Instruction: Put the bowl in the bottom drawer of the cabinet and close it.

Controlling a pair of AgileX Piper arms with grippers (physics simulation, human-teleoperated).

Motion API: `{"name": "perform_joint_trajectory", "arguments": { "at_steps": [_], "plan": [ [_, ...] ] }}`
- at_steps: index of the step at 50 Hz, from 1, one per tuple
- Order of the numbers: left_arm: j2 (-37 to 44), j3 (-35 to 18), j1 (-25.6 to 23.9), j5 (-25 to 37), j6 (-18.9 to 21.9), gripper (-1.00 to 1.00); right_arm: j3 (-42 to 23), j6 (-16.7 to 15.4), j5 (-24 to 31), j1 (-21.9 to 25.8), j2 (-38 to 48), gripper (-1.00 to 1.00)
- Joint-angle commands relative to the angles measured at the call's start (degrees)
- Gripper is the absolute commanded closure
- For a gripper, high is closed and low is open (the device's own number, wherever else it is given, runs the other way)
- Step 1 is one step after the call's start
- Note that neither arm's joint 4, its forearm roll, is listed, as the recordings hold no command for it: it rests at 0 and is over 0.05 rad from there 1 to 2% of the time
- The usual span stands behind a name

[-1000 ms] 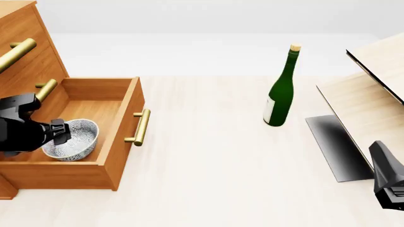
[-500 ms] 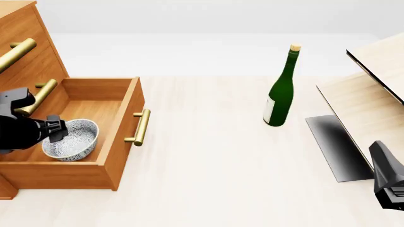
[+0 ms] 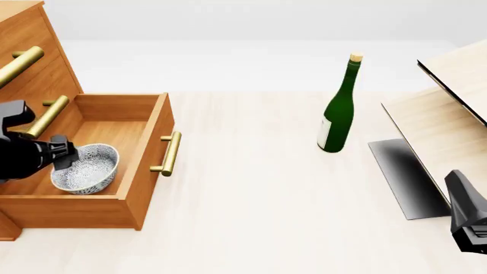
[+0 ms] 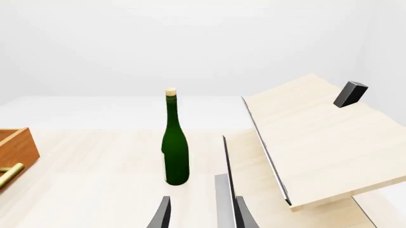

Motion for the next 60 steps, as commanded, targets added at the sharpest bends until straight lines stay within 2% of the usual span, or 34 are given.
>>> {"name": "perform_joint_trajectory", "arguments": {
  "at_steps": [1, 39, 60],
  "plan": [
    [-2.2, 0.9, -0.2, 1.6, -0.1, -1.00, 0.0, 0.0, 0.0, 0.0, 0.0, -1.00],
    [-8.9, -0.2, -4.8, 5.5, 0.4, -1.00, 0.0, 0.0, 0.0, 0.0, 0.0, -1.00],
    [-11.7, -1.2, -7.7, 7.2, 2.4, -1.00, 0.0, 0.0, 0.0, 0.0, 0.0, -1.00]
  ]
}}
